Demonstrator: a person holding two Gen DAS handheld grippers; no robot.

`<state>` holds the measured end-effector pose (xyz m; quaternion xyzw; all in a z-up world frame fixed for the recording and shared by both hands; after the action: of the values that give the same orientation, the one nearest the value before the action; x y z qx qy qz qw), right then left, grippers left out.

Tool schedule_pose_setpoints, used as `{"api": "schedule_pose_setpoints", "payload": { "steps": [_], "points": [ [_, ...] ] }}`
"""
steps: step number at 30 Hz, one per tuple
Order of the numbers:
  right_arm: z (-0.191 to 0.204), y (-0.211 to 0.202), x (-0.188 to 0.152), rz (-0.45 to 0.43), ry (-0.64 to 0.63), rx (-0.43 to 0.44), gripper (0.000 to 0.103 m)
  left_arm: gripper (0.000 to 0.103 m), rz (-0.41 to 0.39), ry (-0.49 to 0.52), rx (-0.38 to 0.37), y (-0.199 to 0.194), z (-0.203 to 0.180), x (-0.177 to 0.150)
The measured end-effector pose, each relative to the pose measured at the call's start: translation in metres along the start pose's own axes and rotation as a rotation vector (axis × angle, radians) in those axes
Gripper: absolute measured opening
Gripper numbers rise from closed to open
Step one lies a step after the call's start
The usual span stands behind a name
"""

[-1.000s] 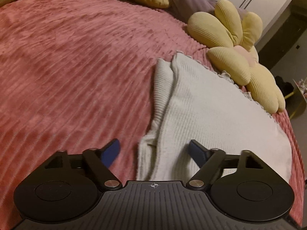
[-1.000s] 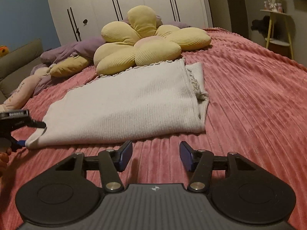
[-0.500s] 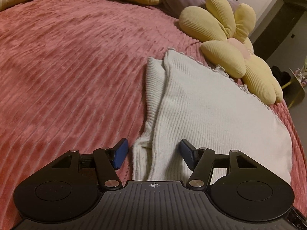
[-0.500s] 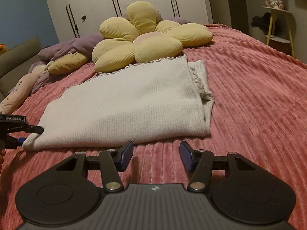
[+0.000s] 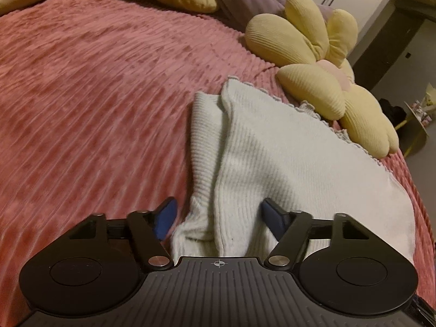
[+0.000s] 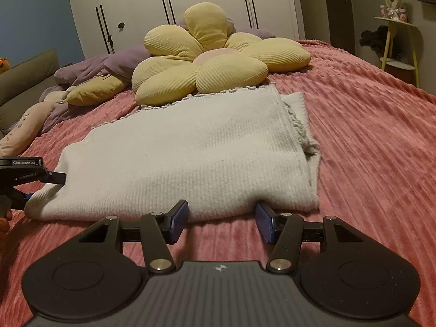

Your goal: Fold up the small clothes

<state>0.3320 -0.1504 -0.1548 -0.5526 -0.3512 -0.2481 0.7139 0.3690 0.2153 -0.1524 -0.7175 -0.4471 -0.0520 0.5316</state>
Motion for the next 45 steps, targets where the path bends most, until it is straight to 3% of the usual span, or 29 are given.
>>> {"api": "schedule_pose_setpoints", "payload": {
  "steps": [4, 6, 8, 11, 14, 18, 21, 28, 29, 32, 36, 41, 45],
  "points": [
    [0.003, 0.003, 0.003, -0.010, -0.009, -0.001, 0.054, 0.051, 0.007, 0.013, -0.036, -0.001, -0.003, 0.001],
    [0.003, 0.003, 0.005, -0.017, -0.008, 0.000, 0.050, 0.034, 0.018, -0.005, -0.066, -0.002, -0.005, 0.001],
    [0.003, 0.003, 0.008, -0.025, -0.010, -0.004, 0.044, 0.029, 0.020, -0.023, -0.089, -0.004, -0.007, 0.004],
    [0.004, 0.000, 0.012, -0.043, -0.023, -0.014, 0.037, 0.030, 0.024, -0.082, -0.108, -0.004, -0.002, 0.006],
    [0.004, -0.004, 0.017, -0.055, -0.032, -0.049, 0.035, 0.045, 0.042, -0.115, -0.106, 0.001, 0.004, 0.003],
    [0.013, -0.008, 0.027, -0.093, -0.072, -0.077, 0.034, 0.051, 0.046, -0.121, -0.128, 0.002, 0.005, 0.001],
    [0.027, -0.001, 0.031, -0.092, -0.110, -0.046, 0.034, 0.058, 0.054, -0.175, -0.154, 0.003, 0.007, 0.003],
    [0.078, 0.012, 0.028, -0.092, -0.235, 0.051, 0.033, 0.059, 0.068, -0.235, -0.210, 0.004, 0.007, 0.005],
    [0.085, 0.014, 0.027, -0.094, -0.261, 0.063, 0.033, 0.058, 0.069, -0.240, -0.211, 0.005, 0.008, 0.005],
    [0.102, 0.021, 0.019, -0.075, -0.329, 0.088, 0.032, 0.044, 0.068, -0.211, -0.176, 0.007, 0.009, 0.005],
    [0.104, 0.043, 0.009, 0.033, -0.349, 0.082, 0.020, 0.026, 0.068, -0.225, -0.186, 0.004, 0.006, 0.007],
    [0.103, 0.042, 0.009, 0.082, -0.363, 0.093, 0.020, 0.022, 0.041, -0.197, -0.187, -0.012, -0.008, 0.016],
    [0.088, 0.020, 0.012, 0.048, -0.268, 0.120, 0.021, 0.021, 0.021, -0.191, -0.223, -0.031, -0.034, 0.031]
  ]
}}
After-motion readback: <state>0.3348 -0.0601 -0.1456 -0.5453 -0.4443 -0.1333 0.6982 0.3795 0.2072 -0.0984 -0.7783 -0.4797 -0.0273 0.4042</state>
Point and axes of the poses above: each gripper's, at about its wrist camera, not at the fingertips, and y roughly the way its jaws point, z to its left, x to its top, the point moved 8 cm from there along y, roughly the way its jaws point, and after that the axes turned 4 degrees about -y, right-handed, at the moved point
